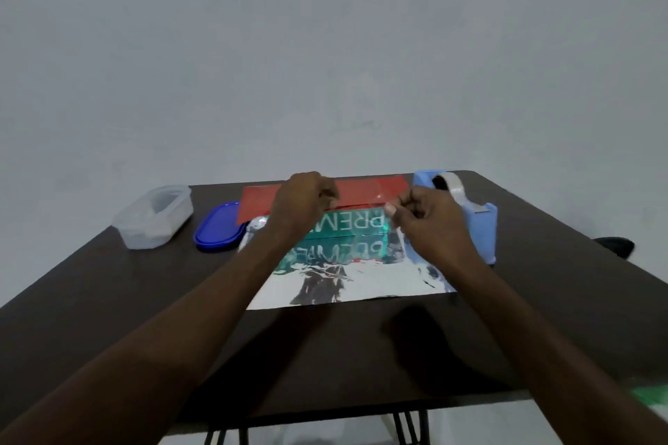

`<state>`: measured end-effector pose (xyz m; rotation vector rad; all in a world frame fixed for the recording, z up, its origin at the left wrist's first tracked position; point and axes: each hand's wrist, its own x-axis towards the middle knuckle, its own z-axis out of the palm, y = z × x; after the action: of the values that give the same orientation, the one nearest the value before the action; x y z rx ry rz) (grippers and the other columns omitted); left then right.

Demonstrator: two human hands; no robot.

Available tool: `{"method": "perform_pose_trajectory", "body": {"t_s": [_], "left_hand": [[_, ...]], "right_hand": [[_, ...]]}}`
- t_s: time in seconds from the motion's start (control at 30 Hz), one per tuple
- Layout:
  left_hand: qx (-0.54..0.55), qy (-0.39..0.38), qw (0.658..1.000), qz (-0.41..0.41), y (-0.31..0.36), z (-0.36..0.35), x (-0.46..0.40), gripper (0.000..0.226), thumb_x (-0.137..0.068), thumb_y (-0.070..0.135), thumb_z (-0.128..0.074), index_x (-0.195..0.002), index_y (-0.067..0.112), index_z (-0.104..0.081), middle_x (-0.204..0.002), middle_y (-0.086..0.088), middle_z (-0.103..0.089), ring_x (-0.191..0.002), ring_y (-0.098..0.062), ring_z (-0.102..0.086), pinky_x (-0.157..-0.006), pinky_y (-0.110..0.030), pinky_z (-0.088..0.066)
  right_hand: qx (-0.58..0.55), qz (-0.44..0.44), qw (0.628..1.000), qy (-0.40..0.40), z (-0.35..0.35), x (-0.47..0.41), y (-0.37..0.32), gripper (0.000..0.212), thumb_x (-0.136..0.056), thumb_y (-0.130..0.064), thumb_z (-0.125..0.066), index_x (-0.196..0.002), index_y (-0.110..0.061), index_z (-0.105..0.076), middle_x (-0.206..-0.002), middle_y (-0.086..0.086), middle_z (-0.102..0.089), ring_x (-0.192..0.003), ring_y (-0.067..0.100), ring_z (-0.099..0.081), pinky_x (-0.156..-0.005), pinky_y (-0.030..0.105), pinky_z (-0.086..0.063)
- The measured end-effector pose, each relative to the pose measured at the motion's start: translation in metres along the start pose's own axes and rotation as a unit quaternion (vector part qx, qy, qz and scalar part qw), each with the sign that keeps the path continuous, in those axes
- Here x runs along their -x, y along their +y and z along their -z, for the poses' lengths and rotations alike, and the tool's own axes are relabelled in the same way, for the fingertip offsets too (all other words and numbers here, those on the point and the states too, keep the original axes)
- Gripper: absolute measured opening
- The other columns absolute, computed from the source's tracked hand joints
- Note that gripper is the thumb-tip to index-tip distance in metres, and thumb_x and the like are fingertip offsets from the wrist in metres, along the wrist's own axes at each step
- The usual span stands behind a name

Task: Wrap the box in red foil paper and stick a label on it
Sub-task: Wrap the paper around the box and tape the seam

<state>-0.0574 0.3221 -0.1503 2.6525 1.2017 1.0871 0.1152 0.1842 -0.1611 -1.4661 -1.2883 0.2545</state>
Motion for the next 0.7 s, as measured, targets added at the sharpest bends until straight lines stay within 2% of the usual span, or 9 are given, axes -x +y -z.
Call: {"method": "perform_pose_trajectory", "body": {"t_s": [0.1,0.23,0.33,0.4,0.5,0.6,0.7], "left_hand": [[0.004,-0.022,1.000,0.007,-0.019,0.014,0.009,0.009,-0.080,0.013,-0.076,-0.085,0.019,-0.078,-0.083,0.003,-0.073,-0.076,-0.012,-0.063,-0.071,-0.027,-0.048],[-0.004,-0.019,1.000,0.006,-0.029,0.014,0.012,0.015,-0.078,0.009,-0.076,-0.087,0.020,-0.077,-0.088,0.003,-0.074,-0.081,-0.014,-0.066,-0.074,-0.028,-0.051],[0.028,-0.016,0.999,0.014,-0.038,0.014,0.014,0.017,-0.077,0.003,-0.074,-0.086,0.017,-0.076,-0.086,0.002,-0.075,-0.078,-0.014,-0.066,-0.075,-0.031,-0.054],[0.046,-0.018,0.999,0.020,-0.044,0.015,0.013,0.020,-0.077,-0.001,-0.072,-0.085,0.016,-0.077,-0.083,0.002,-0.075,-0.073,-0.010,-0.063,-0.072,-0.028,-0.053],[0.034,-0.021,0.999,0.035,-0.056,0.021,0.013,0.017,-0.078,0.003,-0.073,-0.083,0.019,-0.077,-0.079,0.006,-0.073,-0.070,-0.007,-0.062,-0.069,-0.025,-0.052],[0.035,-0.029,0.998,0.049,-0.074,0.030,0.016,0.009,-0.078,0.009,-0.078,-0.082,0.016,-0.077,-0.077,0.005,-0.072,-0.071,-0.009,-0.063,-0.070,-0.025,-0.051],[0.024,-0.034,0.998,0.053,-0.086,0.041,0.021,0.006,-0.079,0.011,-0.077,-0.084,0.015,-0.076,-0.081,0.005,-0.071,-0.076,-0.010,-0.062,-0.071,-0.025,-0.047]], "right_hand": [[0.016,0.030,0.998,-0.052,-0.034,-0.034,-0.015,0.017,-0.087,-0.018,-0.074,-0.078,-0.007,-0.066,-0.068,0.008,-0.070,-0.057,0.018,-0.061,-0.060,0.030,-0.051],[0.117,0.080,0.983,-0.115,-0.064,-0.076,-0.025,0.013,-0.087,-0.023,-0.074,-0.083,-0.010,-0.071,-0.070,-0.002,-0.065,-0.064,0.012,-0.056,-0.057,0.021,-0.039],[0.144,0.072,0.975,-0.153,-0.079,-0.091,-0.016,0.016,-0.087,-0.018,-0.073,-0.085,-0.002,-0.072,-0.075,0.008,-0.067,-0.070,0.019,-0.058,-0.064,0.028,-0.042],[0.154,0.057,0.973,-0.161,-0.083,-0.092,-0.008,0.015,-0.086,-0.014,-0.073,-0.082,0.000,-0.070,-0.071,0.011,-0.067,-0.063,0.019,-0.056,-0.060,0.028,-0.042],[0.157,0.055,0.972,-0.167,-0.086,-0.090,-0.005,0.017,-0.087,-0.014,-0.074,-0.077,-0.003,-0.067,-0.059,-0.001,-0.056,-0.051,0.010,-0.044,-0.051,0.023,-0.033],[0.147,0.058,0.973,-0.166,-0.088,-0.089,-0.004,0.026,-0.087,-0.022,-0.075,-0.068,-0.014,-0.060,-0.056,-0.005,-0.052,-0.050,0.009,-0.041,-0.054,0.024,-0.033],[0.168,0.073,0.970,-0.159,-0.090,-0.087,-0.002,0.027,-0.087,-0.020,-0.074,-0.066,-0.018,-0.058,-0.056,-0.008,-0.054,-0.049,0.006,-0.042,-0.051,0.022,-0.033]]}}
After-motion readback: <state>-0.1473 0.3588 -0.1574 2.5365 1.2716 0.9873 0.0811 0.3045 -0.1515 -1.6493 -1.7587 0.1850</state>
